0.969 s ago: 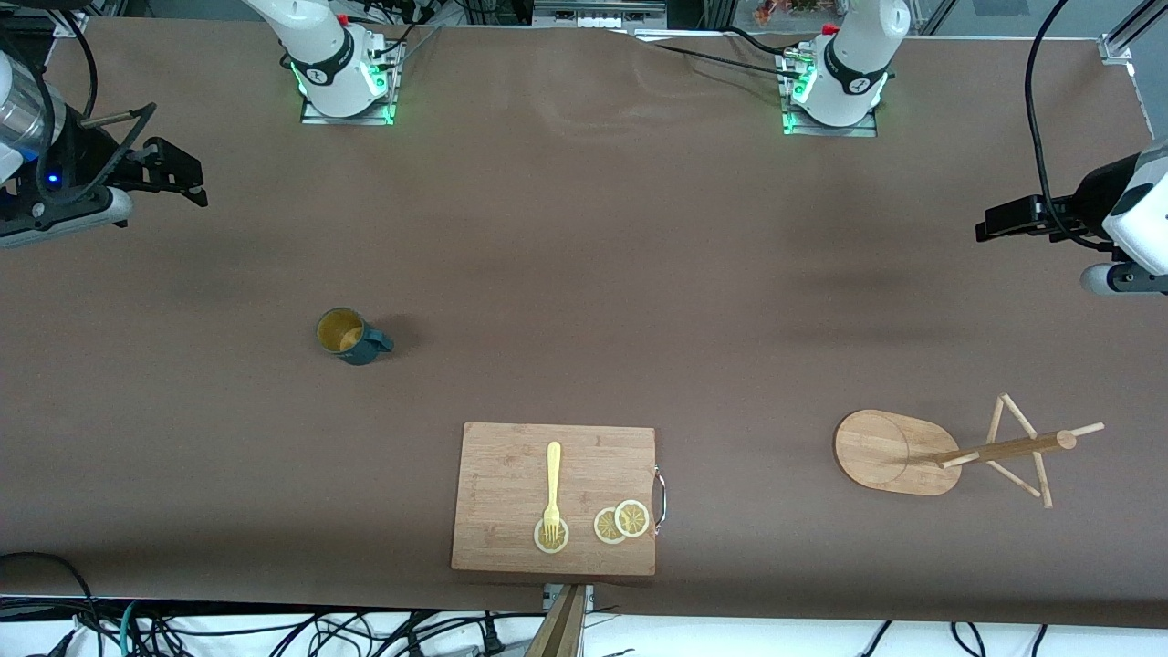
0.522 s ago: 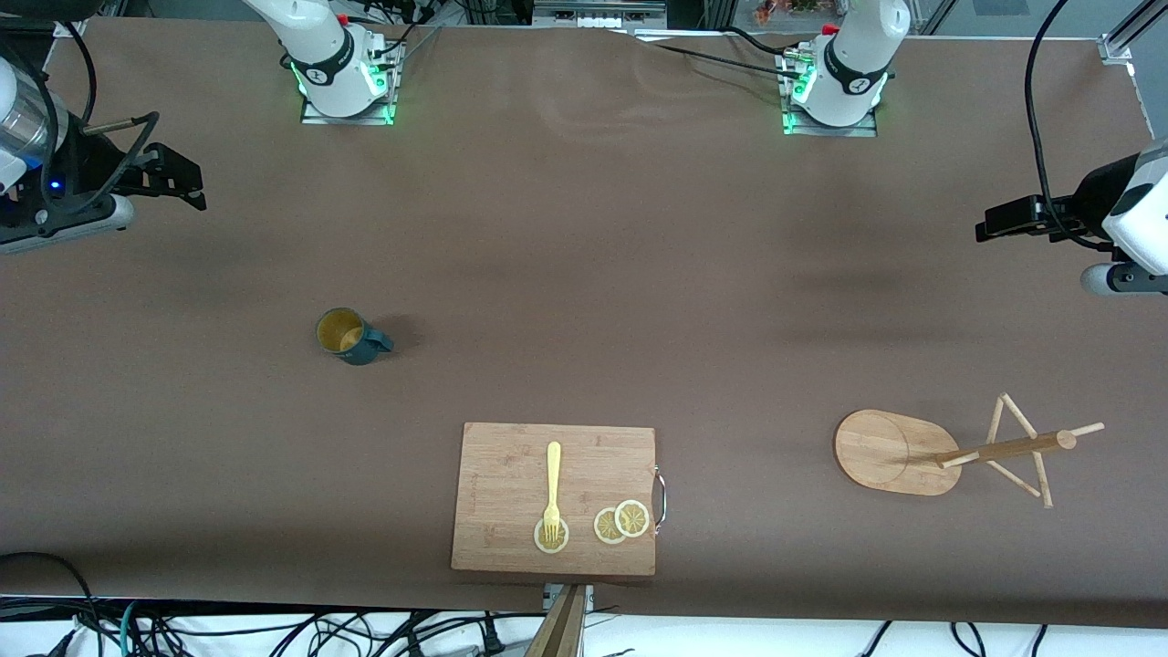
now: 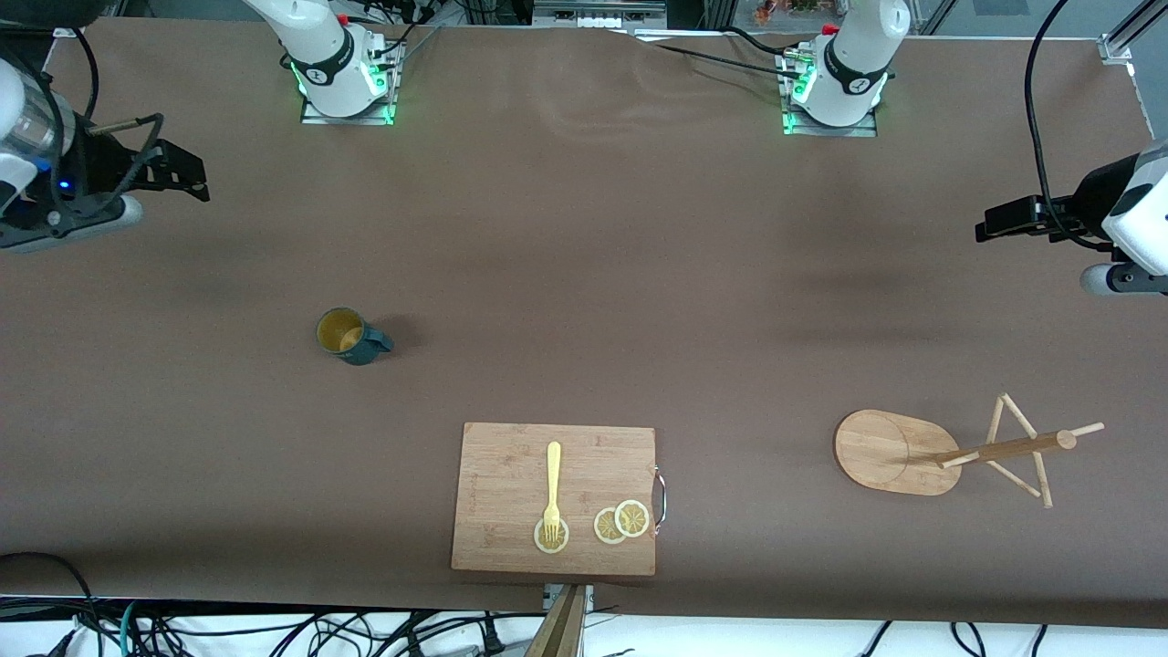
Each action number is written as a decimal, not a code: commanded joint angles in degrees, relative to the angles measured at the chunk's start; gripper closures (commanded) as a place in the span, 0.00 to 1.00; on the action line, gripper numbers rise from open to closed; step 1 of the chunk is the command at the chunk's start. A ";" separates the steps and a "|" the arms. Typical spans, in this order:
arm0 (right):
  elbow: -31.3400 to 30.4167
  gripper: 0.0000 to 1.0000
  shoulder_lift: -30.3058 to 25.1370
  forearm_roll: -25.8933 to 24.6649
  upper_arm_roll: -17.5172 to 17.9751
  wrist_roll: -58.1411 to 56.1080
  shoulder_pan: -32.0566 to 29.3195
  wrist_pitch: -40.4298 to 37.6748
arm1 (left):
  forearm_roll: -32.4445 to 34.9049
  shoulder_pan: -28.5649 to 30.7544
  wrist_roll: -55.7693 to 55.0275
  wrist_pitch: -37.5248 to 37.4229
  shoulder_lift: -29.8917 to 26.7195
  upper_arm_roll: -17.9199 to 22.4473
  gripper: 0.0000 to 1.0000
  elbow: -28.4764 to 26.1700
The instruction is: Pass cup and hang on rack
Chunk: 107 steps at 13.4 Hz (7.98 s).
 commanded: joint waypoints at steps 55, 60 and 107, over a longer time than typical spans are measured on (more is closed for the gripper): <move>13.72 1.00 40.72 7.01 3.65 51.59 33.36 30.52 | 4.40 -1.45 0.06 -0.71 2.45 -0.35 0.00 3.50; 19.27 1.00 45.47 6.92 3.74 60.99 44.88 31.31 | 4.49 -1.88 0.06 -0.71 2.54 -0.53 0.00 3.50; 9.96 0.00 8.21 5.17 -29.84 7.13 30.04 2.75 | -56.56 -4.34 122.88 55.97 7.28 -11.16 0.00 -49.05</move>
